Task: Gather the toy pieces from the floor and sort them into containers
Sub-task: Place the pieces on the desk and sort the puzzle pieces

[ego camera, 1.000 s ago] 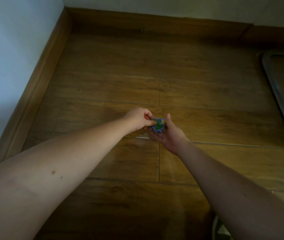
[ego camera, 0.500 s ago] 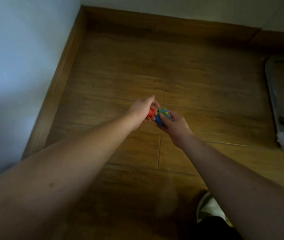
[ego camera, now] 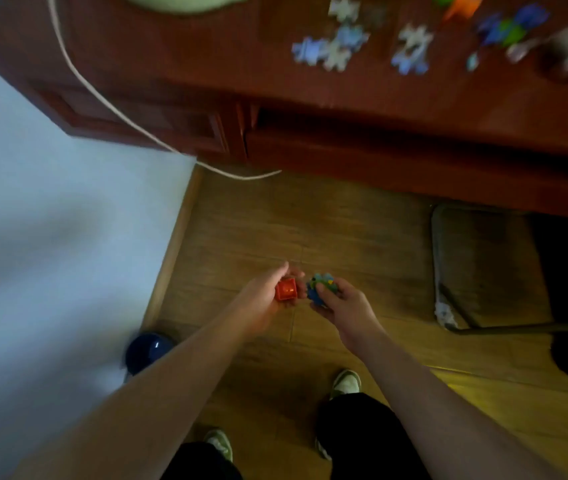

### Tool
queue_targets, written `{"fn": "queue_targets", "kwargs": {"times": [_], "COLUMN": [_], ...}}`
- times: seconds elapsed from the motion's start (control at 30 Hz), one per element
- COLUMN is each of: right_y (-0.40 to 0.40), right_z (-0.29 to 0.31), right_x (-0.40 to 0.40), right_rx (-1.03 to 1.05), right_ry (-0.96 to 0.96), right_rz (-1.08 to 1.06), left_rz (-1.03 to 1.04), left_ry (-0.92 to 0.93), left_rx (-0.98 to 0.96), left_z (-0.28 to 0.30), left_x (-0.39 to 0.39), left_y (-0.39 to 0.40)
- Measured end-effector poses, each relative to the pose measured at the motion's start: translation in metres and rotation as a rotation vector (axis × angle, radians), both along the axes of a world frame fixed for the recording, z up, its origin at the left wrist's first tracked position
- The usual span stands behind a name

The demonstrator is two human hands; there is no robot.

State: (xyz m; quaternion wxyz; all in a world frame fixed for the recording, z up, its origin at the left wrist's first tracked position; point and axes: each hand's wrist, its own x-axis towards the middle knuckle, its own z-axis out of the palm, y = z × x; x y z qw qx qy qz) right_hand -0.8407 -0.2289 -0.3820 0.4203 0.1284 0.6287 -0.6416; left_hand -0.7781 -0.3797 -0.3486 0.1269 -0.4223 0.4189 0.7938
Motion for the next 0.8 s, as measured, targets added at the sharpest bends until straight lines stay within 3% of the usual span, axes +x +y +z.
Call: {"fn": "queue_targets", "kwargs": {"times": [0.2,0.4,0.67,0.8], "right_y": [0.036,0.080,0.098,0.080], "right_z": [0.136,0.227,0.283,0.292], "right_x": [-0.018,-0.047,-0.092,-0.111], "right_rx": [0.012,0.004,-0.074,-0.129], "right_ry": [0.054,0.014,0.131,0.103], "right_rz": [0.026,0.044,0.076,0.037], "left_rz": [-0.097,-0.046,0.138,0.156], "left_ry": [0.031,0.031,0.159,0.174], "left_rx": [-0.206,-0.182,-0.127,-0.152], "left_z": [0.126,0.219,0.284,0.296], "left_x": [-0.002,-0.016,-0.046,-0.056], "left_y": [0.024,0.047,0.067,0.054]}}
